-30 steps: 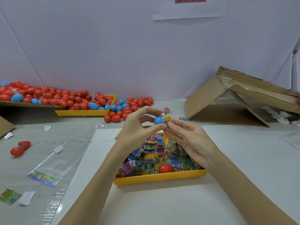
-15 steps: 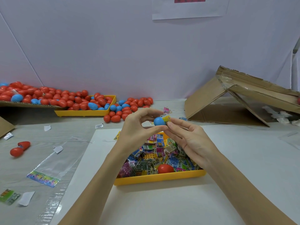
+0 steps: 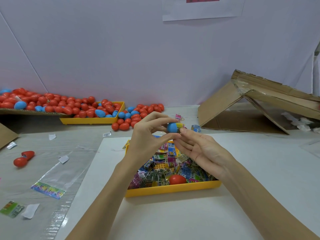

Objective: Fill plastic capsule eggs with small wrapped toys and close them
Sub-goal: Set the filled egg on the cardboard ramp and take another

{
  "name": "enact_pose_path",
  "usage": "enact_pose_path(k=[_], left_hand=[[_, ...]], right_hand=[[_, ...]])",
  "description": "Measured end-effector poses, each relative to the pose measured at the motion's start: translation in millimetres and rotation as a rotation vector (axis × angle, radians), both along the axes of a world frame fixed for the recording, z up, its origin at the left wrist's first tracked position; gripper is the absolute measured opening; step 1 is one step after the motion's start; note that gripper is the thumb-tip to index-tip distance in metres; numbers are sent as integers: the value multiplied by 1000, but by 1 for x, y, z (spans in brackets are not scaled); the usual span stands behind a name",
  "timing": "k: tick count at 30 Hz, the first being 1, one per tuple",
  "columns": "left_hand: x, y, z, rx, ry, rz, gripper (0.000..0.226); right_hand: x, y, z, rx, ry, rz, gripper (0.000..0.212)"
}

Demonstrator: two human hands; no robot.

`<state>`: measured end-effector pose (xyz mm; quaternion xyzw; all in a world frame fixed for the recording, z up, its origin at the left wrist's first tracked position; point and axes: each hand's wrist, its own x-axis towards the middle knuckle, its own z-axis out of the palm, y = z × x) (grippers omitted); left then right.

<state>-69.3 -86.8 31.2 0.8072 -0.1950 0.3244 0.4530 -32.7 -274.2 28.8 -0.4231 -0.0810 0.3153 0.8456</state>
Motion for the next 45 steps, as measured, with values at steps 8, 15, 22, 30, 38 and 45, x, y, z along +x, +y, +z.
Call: enact_pose_path(k=[8,15,22,30,38,45], left_hand=[[1,-3,2,304,-116,120,43],[1,-6,-3,418,-53,58,56],[-1,-9,0,301,27,-27,56],[-5,-8,3,510,-121,38,54],[-8,-9,5,437,-105,-3,56],[-5,-16,1,181,17,-82,46]], right_hand=[[1,-3,5,-16,78,68,56],[2,-4,3,-25,130,78,53],[0,-4,6,35,235,187,42],[-5,3,3,107,288,185,38],[-11,9,1,263,393,208,41],[-8,7,5,150,256,116,46]])
